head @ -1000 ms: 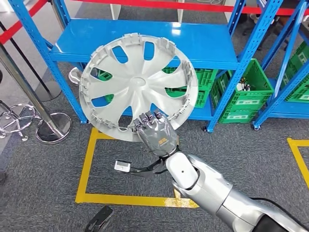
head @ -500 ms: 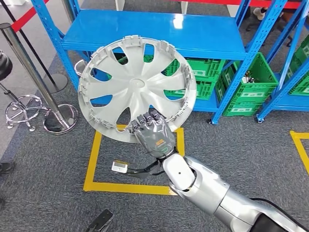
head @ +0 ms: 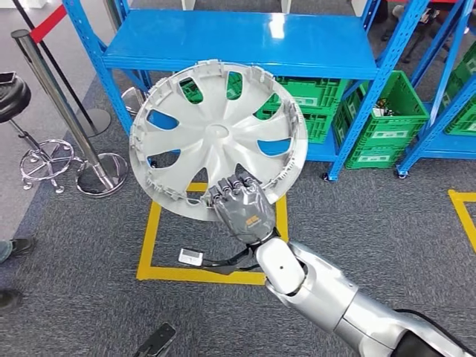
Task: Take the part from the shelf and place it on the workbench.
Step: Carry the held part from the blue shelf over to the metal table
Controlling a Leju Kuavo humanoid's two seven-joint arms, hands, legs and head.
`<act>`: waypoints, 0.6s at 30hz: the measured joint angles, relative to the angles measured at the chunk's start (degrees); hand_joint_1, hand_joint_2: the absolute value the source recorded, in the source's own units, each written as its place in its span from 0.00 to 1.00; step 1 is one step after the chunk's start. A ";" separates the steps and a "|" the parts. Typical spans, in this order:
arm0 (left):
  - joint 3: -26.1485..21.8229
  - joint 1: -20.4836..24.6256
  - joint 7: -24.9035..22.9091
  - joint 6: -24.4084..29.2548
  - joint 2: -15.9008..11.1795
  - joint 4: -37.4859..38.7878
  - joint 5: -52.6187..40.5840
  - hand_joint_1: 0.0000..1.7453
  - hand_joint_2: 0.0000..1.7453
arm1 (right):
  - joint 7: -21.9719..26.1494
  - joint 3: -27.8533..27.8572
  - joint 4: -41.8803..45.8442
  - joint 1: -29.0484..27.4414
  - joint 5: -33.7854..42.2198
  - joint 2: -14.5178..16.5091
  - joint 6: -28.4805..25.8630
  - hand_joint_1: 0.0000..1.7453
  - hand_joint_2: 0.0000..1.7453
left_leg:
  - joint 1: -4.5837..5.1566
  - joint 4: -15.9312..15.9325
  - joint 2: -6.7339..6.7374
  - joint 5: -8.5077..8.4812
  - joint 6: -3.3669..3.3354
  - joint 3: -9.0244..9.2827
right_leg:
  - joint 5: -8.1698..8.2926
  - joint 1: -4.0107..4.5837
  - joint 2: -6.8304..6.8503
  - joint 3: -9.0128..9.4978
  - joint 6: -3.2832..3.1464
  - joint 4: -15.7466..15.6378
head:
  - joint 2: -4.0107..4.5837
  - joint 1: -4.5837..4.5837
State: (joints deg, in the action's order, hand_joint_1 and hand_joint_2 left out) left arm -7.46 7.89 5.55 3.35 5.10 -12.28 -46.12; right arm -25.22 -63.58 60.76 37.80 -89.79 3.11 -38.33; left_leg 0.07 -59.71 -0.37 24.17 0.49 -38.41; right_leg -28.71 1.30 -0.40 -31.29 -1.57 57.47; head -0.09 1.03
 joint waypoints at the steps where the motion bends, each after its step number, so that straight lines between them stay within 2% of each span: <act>1: 0.00 -0.11 0.01 0.02 -0.04 0.00 0.00 0.00 0.00 | 0.11 0.02 0.00 -0.07 0.01 -0.01 0.04 1.00 1.00 | -0.01 -1.09 0.02 1.61 0.32 -0.48 | 0.65 -0.19 0.14 -0.27 -0.16 -0.51 | 0.00 0.05; 2: 0.00 -0.17 0.01 0.05 -0.08 0.00 0.00 0.00 0.00 | 0.21 0.05 0.00 -0.14 0.02 -0.01 0.08 1.00 1.00 | -0.09 -3.29 0.05 4.01 0.63 -1.15 | 1.13 -0.37 0.27 -0.63 -0.28 -0.89 | 0.00 0.10; 4: -0.01 -0.24 0.02 0.12 -0.10 0.00 0.01 0.00 0.00 | 0.56 0.15 0.00 -0.27 0.02 -0.01 0.11 1.00 1.00 | -0.41 -10.23 0.12 8.44 1.25 -2.53 | 1.81 -0.35 0.45 -1.87 -0.40 -0.54 | 0.00 0.30; 5: -0.02 -0.24 0.05 0.16 -0.13 0.00 0.13 0.00 0.00 | 1.17 0.30 0.00 -0.40 0.01 -0.01 0.10 1.00 1.00 | -0.55 -13.39 0.13 8.82 1.52 -2.90 | 2.13 -0.35 0.55 -2.52 -0.31 -0.27 | 0.00 0.31; 6: -0.04 -0.24 0.10 0.23 -0.15 0.00 0.29 0.00 0.00 | 2.07 0.57 0.01 -0.62 0.01 -0.01 0.10 1.00 1.00 | -0.67 -15.37 0.14 7.81 1.76 -2.80 | 2.48 -0.35 0.65 -3.20 -0.22 0.06 | 0.00 0.31; 7: -0.05 -0.23 0.20 0.35 -0.18 0.00 0.46 0.00 0.00 | 3.18 0.93 0.04 -0.89 0.01 0.00 0.11 1.00 1.00 | -0.80 -15.57 0.14 5.78 1.94 -2.00 | 2.83 -0.36 0.71 -3.95 -0.10 0.43 | 0.00 0.32; 8: -0.07 -0.20 0.34 0.51 -0.22 0.00 0.61 0.00 0.00 | 4.18 1.34 0.14 -1.20 -0.01 0.01 0.14 1.00 1.00 | -0.94 -14.07 0.15 3.77 2.05 -0.46 | 3.16 -0.38 0.73 -4.70 0.06 0.83 | 0.00 0.33; 9: -0.08 -0.11 0.45 0.74 -0.24 0.00 0.62 0.00 0.00 | 4.83 1.74 0.31 -1.47 -0.01 0.02 0.21 1.00 1.00 | -1.06 -11.05 0.15 3.12 2.07 1.77 | 3.47 -0.36 0.73 -5.41 0.27 1.23 | 0.00 0.33; 10: -0.08 0.02 0.43 1.01 -0.24 -0.01 0.55 0.00 0.00 | 5.18 2.09 0.51 -1.66 -0.01 0.03 0.31 1.00 1.00 | -1.04 -7.14 0.11 3.63 1.92 4.40 | 3.74 -0.31 0.71 -6.01 0.51 1.63 | 0.00 0.31; 11: -0.08 0.25 0.21 1.25 -0.15 -0.01 0.44 0.00 0.00 | 5.26 2.37 0.71 -1.77 -0.01 0.09 0.44 1.00 1.00 | -0.92 -3.68 0.06 4.87 1.53 6.54 | 4.08 -0.29 0.72 -6.42 0.79 1.90 | 0.00 0.27; 12: -0.08 0.53 -0.14 1.46 0.01 -0.02 0.32 0.00 0.00 | 5.24 2.57 0.84 -1.82 0.00 0.16 0.56 1.00 1.00 | -0.71 -1.14 0.01 6.07 1.01 7.92 | 4.52 -0.33 0.75 -6.74 1.10 2.02 | 0.00 0.25; 13: -0.08 0.79 -0.57 1.57 0.22 -0.02 0.22 0.00 0.00 | 5.16 2.70 0.91 -1.83 0.00 0.27 0.67 1.00 1.00 | -0.47 0.21 -0.03 6.37 0.39 8.44 | 5.02 -0.44 0.79 -6.95 1.41 2.01 | 0.00 0.23; 15: -0.09 1.11 -1.14 1.59 0.65 -0.02 0.11 0.00 0.00 | 4.92 2.76 0.94 -1.83 -0.02 0.44 0.77 1.00 1.00 | -0.40 0.83 0.11 5.53 -0.76 7.93 | 5.07 -0.72 0.73 -7.70 2.08 2.19 | 0.00 0.25; 16: -0.09 1.17 -1.27 1.55 0.80 -0.02 0.10 0.00 0.00 | 4.80 2.78 0.94 -1.83 -0.02 0.48 0.79 1.00 1.00 | -0.46 1.00 0.20 5.00 -1.25 7.56 | 3.95 -0.81 0.63 -8.38 2.41 3.28 | 0.00 0.15; 18: -0.10 1.26 -1.33 1.47 0.99 -0.02 0.09 0.00 0.00 | 4.67 2.82 0.94 -1.89 -0.01 0.48 0.80 1.00 1.00 | -0.54 1.12 0.35 4.00 -1.84 6.56 | -0.41 -0.98 0.49 -10.65 2.96 8.97 | 0.00 -0.06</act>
State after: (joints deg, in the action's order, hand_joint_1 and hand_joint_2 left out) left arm -7.56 9.15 4.22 4.82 6.09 -12.31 -46.03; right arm -20.55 -60.76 61.70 35.90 -89.80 3.60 -37.52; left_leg -0.47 -58.59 -0.02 28.17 -1.35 -31.85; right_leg -29.11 0.32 0.10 -41.94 1.39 66.44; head -0.09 0.97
